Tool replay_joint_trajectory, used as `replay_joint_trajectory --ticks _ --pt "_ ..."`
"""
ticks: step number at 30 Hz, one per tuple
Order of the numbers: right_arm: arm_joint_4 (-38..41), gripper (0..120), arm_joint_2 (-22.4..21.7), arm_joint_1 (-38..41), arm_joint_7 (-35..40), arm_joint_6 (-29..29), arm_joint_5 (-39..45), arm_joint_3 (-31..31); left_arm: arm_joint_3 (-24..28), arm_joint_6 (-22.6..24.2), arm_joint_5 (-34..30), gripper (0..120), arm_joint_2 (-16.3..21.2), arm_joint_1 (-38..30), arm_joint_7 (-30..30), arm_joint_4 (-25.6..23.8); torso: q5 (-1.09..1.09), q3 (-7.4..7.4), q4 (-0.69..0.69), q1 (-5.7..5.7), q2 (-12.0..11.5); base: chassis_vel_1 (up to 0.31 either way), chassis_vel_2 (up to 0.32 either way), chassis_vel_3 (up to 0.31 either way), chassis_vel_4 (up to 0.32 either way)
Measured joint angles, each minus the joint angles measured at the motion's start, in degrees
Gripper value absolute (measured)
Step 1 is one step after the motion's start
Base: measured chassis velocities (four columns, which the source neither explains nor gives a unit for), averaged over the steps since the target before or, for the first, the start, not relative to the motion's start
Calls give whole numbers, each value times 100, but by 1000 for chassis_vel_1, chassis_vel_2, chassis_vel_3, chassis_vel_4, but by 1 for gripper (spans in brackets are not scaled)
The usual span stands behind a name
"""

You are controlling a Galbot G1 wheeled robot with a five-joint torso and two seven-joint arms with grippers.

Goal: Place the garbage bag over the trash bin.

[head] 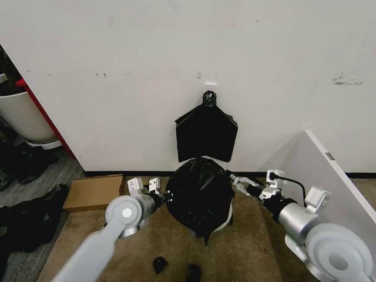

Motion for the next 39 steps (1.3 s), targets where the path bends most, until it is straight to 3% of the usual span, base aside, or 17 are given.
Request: replay_joint_trajectory --ticks 4,6,12,18,20,25,39 --pt "13 84 -123 233 343 -318 -84 -500 154 -85 366 0 -97 53 -94 -158 0 0 0 0 0 0 0 0 0" --pt "-222 72 -192 454 564 -541 -300 -943 347 -214 944 0 -229 69 -148 -202 1 0 -1 0 0 0 0 0 0" --pt "-611 48 -173 1147 1289 -813 -327 -1536 820 -440 1888 0 -486 -11 -148 -89 1 0 -1 0 0 0 0 0 0" --pt "-1127 27 -36 1668 1871 -861 -513 -2114 1174 -554 2370 0 -685 -173 -197 37 0 0 -1 0 0 0 0 0 0" --pt "-1196 26 -22 1703 1897 -861 -548 -2162 1208 -559 2413 0 -702 -190 -209 50 0 1 -1 0 0 0 0 0 0" --pt "-1696 2 138 2070 2166 -862 -678 -2627 1441 -607 2664 0 -782 -292 -283 136 1 0 -1 0 0 0 0 0 0" --pt "-2088 0 536 2483 2405 -832 -706 -3174 1916 -730 3059 0 -843 -631 -289 336 -1 0 -1 0 0 0 0 0 0"
